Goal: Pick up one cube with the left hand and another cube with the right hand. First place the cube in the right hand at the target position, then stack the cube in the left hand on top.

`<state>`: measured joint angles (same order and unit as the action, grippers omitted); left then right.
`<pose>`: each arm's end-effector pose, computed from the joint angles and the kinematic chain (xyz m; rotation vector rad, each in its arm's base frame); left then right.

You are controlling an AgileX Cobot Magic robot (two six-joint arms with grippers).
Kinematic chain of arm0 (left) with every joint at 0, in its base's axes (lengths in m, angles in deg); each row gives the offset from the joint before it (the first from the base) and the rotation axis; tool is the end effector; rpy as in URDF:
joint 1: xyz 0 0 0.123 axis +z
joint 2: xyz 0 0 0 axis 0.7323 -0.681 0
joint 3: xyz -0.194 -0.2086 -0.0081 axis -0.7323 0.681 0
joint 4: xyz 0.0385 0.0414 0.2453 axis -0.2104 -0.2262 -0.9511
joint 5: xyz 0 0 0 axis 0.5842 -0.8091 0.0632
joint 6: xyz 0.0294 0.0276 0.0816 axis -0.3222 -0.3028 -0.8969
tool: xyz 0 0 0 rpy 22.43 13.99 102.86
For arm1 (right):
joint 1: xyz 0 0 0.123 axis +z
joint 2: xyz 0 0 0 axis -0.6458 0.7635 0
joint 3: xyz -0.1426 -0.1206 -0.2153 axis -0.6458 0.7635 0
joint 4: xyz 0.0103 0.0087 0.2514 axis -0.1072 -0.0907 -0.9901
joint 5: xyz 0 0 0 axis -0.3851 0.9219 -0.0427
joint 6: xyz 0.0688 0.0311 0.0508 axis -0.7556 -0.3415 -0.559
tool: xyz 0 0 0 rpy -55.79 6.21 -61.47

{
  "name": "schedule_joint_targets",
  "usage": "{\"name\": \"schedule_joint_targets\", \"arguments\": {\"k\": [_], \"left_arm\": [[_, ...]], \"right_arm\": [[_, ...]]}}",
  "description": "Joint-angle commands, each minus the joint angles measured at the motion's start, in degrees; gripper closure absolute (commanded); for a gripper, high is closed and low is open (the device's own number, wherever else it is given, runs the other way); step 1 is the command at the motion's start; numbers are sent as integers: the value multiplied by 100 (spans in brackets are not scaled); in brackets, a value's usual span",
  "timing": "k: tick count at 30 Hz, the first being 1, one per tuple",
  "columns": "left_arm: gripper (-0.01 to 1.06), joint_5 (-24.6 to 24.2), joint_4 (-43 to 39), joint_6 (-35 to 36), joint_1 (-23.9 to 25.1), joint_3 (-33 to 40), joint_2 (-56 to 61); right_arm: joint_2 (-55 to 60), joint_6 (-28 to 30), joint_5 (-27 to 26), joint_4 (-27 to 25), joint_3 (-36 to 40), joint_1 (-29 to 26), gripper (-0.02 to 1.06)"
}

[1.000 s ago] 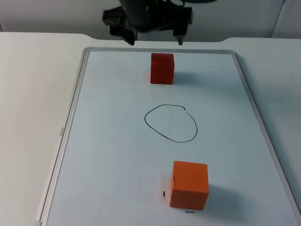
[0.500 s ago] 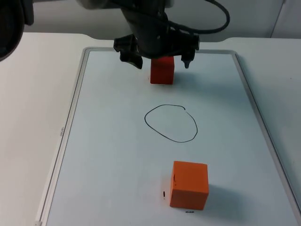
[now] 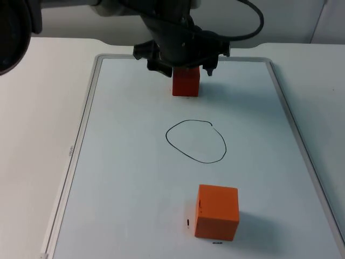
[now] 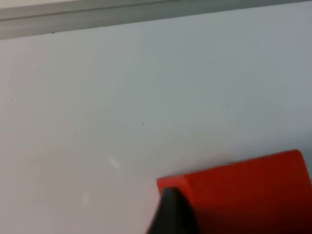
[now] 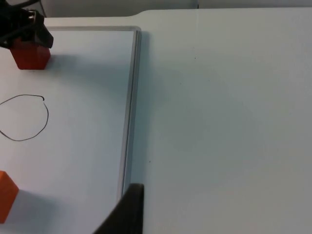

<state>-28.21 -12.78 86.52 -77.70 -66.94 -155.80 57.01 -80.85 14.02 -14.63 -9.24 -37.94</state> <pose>0.4798 -0.2829 0.1224 0.2162 2.5303 -0.3515 -0.0068 -0.0046 0.2785 -0.0141 2.0609 -0.0260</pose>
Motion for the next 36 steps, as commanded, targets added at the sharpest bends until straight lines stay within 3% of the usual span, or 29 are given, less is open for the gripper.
{"name": "schedule_joint_targets", "arguments": {"k": [1,4,5,6,8,10,13,14,18,19,23,32,36], "left_arm": [[41,29,40,56,-37,-29,-28],[63,20,40,45,-37,-29,-28],[63,20,40,45,-37,-29,-28],[75,-28,40,45,-37,-29,15],[85,-251,40,45,-37,-118,113],[86,-454,28,31,-37,-211,159],[86,-1244,3,-340,-37,-624,441],[86,-1244,3,-340,-37,-624,441],[86,-2468,55,-1242,-37,-1285,1076],[86,-2468,55,-1242,-37,-1285,1076],[86,-3226,-24,-1664,-37,-1341,1855],[86,-3339,-188,-1773,-37,-1191,2611],[86,-3339,241,-1731,-49,-738,2975]], "right_arm": [[-15,-13,-48,-9,27,-42,0],[-15,-13,-48,-9,27,-42,0],[-15,-13,-48,-9,27,-42,0],[-15,-13,-48,-9,27,-42,0],[-15,-13,-48,-9,27,-42,0],[-15,-13,-48,-9,27,-42,0],[-15,-13,-48,-9,27,-42,0],[-15,-13,-48,-9,27,-42,0],[-15,-13,-48,-9,27,-42,0],[-15,-13,-48,-9,27,-42,0],[-15,-13,-48,-9,27,-42,0],[-15,-13,-48,-9,27,-42,0],[-15,-13,-48,-9,27,-42,0]]}}
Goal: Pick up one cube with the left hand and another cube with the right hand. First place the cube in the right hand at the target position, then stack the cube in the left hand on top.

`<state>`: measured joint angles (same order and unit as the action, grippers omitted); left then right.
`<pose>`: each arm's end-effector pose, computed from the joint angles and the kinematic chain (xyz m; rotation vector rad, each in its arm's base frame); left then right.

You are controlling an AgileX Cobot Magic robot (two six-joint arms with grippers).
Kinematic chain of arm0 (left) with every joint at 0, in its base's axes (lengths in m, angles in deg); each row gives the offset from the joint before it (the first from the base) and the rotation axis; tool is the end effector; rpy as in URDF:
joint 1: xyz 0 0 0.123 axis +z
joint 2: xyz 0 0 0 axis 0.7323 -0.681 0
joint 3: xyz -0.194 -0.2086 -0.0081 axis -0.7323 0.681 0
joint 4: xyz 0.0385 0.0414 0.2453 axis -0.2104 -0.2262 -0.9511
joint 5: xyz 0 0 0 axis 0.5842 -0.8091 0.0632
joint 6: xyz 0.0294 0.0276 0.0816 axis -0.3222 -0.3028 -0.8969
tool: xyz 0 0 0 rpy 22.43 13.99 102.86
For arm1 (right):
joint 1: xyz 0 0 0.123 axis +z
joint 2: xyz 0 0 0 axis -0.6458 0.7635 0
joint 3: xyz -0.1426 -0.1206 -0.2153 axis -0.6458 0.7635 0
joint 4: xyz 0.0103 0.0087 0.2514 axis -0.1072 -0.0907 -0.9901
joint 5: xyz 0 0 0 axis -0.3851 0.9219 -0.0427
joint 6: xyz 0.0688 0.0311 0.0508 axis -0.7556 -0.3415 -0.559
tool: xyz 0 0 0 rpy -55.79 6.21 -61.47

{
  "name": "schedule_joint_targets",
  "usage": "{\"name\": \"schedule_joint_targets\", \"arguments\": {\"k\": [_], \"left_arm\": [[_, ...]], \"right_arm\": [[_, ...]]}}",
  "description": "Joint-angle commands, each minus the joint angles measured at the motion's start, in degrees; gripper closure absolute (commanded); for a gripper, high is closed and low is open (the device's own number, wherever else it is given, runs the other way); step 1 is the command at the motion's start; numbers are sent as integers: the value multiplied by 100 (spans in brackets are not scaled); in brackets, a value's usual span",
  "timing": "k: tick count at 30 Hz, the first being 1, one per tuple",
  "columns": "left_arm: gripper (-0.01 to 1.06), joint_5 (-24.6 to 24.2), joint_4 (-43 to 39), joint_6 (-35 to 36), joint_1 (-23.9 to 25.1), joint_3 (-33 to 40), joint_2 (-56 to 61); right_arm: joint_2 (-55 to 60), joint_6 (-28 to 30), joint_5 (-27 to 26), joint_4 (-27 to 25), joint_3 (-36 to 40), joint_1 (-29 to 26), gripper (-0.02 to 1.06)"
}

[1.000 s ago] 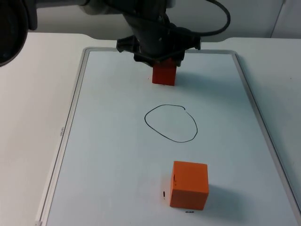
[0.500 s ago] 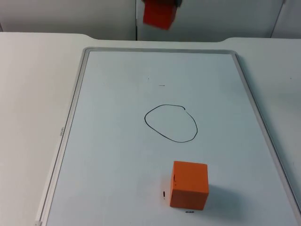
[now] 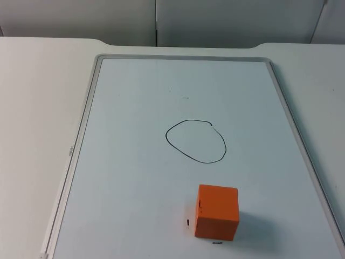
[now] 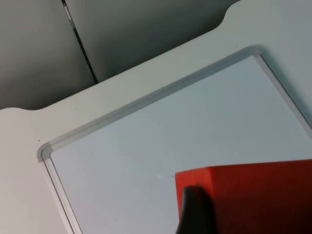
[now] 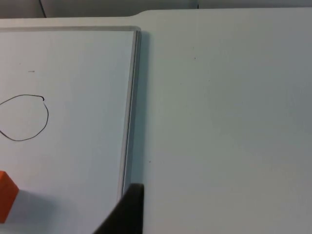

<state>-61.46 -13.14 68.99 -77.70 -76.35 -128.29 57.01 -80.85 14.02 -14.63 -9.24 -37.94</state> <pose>0.3942 -0.2310 0.3888 0.5668 2.3871 -0.2377 -0.0068 -0.0046 0.2785 -0.0141 2.0609 -0.0260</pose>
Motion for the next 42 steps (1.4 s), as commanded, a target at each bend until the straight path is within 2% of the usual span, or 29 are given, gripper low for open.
{"name": "schedule_joint_targets", "arguments": {"k": [1,2,4,6,7,9,11,12,15,16,20,21,22,26,31,36,42], "left_arm": [[86,115,448,-170,-48,583,454],[86,115,448,-170,-48,583,454],[86,255,474,-319,-48,1136,771],[86,617,438,-356,-48,1881,1194],[86,617,438,-356,-48,1881,1194],[86,1181,518,-356,-48,2706,1656],[86,1950,710,-500,-48,3935,2270],[86,1950,710,-500,-48,3935,2270],[86,2587,723,-527,-48,5340,3007],[86,2587,723,-527,-48,5340,3007],[86,3324,720,-531,-48,7093,3794],[86,3385,720,-531,-48,7403,3944],[86,3385,720,-531,-48,7403,3944],[86,3400,720,-531,-48,8569,4672],[86,3411,720,-531,-48,9236,5364],[86,3401,742,-531,-48,9670,6100],[86,3284,742,-531,-48,9742,6724]], "right_arm": [[-15,-13,-48,-9,27,-42,0],[-15,-13,-48,-9,27,-42,0],[-15,-13,-48,-9,27,-42,0],[-15,-13,-48,-9,27,-42,0],[-15,-13,-48,-9,27,-42,0],[-15,-13,-48,-9,27,-42,0],[-15,-13,-48,-9,27,-42,0],[-15,-13,-48,-9,27,-42,0],[-15,-13,-48,-9,27,-42,0],[-15,-13,-48,-9,27,-42,0],[-15,-13,-48,-9,27,-42,0],[-15,-13,-48,-9,27,-42,0],[-15,-13,-48,-9,27,-42,0],[-15,-13,-48,-9,27,-42,0],[-15,-13,-48,-9,27,-42,0],[-15,-13,-48,-9,27,-42,0],[-15,-13,-48,-9,27,-42,0]]}}
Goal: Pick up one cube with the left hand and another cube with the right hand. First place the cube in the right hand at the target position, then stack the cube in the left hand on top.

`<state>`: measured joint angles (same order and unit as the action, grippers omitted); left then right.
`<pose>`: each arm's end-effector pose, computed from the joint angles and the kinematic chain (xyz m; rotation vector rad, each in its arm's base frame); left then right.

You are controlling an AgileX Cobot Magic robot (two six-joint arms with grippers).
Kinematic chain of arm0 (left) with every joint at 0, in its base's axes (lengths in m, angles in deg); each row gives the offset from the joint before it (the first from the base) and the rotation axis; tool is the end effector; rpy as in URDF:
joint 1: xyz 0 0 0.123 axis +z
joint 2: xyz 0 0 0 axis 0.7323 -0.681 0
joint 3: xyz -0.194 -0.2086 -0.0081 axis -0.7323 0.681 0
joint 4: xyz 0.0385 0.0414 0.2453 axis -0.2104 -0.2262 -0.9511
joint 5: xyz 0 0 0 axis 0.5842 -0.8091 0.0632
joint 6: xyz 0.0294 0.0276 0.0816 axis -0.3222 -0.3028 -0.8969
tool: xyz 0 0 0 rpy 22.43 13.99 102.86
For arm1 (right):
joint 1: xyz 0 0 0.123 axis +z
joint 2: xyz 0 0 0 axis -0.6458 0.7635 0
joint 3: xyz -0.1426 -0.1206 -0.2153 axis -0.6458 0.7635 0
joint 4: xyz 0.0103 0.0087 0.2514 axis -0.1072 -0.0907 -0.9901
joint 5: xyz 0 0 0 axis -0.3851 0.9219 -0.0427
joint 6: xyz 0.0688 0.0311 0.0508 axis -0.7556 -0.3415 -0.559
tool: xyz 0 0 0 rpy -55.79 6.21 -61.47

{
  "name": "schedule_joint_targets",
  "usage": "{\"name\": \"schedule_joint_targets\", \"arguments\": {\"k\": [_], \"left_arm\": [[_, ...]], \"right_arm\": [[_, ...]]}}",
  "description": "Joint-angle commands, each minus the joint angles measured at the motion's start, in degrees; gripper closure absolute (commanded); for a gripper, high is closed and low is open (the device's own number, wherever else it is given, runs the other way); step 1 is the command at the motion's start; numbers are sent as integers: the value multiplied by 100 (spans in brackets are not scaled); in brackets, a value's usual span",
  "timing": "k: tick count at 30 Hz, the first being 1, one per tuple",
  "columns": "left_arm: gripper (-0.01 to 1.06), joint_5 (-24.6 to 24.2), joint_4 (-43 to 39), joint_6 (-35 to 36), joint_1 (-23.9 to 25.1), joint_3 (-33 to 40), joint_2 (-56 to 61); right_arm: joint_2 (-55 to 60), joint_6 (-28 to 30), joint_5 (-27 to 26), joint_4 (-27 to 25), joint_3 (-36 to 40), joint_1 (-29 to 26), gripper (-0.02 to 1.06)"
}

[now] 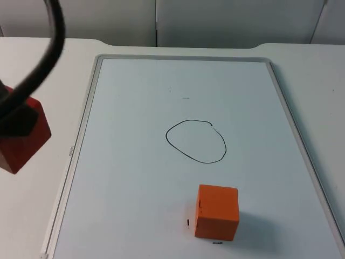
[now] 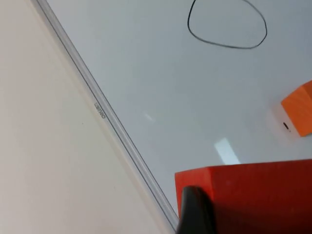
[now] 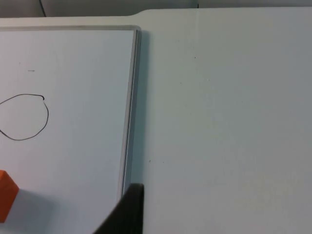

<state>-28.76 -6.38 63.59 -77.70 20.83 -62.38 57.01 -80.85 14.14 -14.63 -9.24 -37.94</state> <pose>0.1449 -0.0918 0.2767 0.6110 2.3604 -0.3347 -0.0068 -0.0046 0.2783 -0.0141 2.0630 -0.0260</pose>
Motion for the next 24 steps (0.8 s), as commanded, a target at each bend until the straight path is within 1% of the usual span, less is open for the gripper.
{"name": "schedule_joint_targets", "arguments": {"k": [1,3,24], "left_arm": [[86,-15,56,10,-48,24,205],[86,-87,18,10,-48,24,315],[86,-73,-24,-1,-48,24,363]], "right_arm": [[-15,-13,-60,-9,27,-42,0],[-15,-13,-60,-9,27,-42,0],[-15,-20,-70,-31,27,-42,0]]}}
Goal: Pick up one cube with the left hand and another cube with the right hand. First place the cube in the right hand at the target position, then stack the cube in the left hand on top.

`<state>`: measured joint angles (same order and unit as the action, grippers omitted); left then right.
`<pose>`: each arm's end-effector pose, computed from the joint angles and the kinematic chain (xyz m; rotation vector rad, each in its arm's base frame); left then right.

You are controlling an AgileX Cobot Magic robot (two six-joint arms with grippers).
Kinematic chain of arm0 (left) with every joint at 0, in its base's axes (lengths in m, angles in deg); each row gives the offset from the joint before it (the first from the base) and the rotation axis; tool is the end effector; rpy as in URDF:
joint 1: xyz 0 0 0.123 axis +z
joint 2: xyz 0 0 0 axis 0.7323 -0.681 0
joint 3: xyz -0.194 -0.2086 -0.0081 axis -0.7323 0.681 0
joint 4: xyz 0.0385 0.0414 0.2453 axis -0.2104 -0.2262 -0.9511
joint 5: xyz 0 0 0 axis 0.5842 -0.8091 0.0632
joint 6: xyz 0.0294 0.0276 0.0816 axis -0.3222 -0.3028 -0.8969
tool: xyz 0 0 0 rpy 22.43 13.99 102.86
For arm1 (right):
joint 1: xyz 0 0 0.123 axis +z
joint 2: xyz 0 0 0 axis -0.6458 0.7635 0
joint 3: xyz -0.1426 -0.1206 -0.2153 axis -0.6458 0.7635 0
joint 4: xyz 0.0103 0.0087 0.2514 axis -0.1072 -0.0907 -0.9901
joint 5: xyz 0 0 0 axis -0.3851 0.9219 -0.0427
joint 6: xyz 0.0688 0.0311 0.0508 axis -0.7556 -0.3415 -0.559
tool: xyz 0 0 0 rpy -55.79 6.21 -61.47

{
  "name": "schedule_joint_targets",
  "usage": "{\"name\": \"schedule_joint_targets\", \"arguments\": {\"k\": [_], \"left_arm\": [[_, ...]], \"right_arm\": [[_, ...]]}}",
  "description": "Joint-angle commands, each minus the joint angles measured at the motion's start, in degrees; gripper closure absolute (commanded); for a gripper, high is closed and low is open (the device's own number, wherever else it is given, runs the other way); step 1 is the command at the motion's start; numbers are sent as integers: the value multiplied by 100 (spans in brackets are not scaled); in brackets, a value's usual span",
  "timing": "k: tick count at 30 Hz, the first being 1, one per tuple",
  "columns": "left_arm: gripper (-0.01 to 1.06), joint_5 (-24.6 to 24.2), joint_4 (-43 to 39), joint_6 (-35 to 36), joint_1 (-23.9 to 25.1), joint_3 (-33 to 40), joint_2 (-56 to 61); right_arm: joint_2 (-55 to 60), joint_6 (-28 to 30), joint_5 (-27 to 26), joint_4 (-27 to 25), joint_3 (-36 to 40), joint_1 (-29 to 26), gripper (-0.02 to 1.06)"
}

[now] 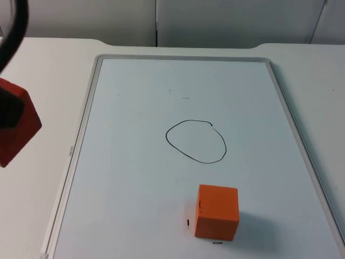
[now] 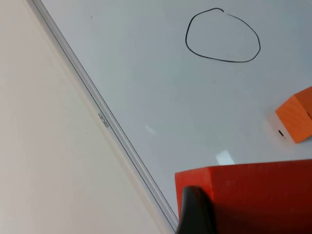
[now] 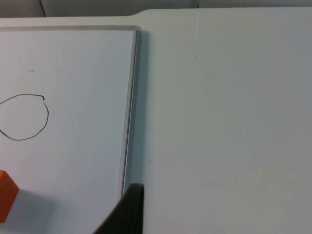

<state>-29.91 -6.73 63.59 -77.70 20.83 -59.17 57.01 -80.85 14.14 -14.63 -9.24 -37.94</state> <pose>0.1363 -0.0865 0.2848 0.6092 2.3233 -0.3386 -0.0068 -0.0046 0.2783 -0.0141 2.0630 -0.0260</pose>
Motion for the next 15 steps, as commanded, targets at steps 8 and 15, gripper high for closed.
{"name": "schedule_joint_targets", "arguments": {"k": [8,15], "left_arm": [[86,43,32,-2,-48,24,43],[86,43,82,-2,-48,24,43]], "right_arm": [[325,726,-556,-604,-243,-42,0],[1913,1971,-1218,-1964,-809,-42,0]]}}
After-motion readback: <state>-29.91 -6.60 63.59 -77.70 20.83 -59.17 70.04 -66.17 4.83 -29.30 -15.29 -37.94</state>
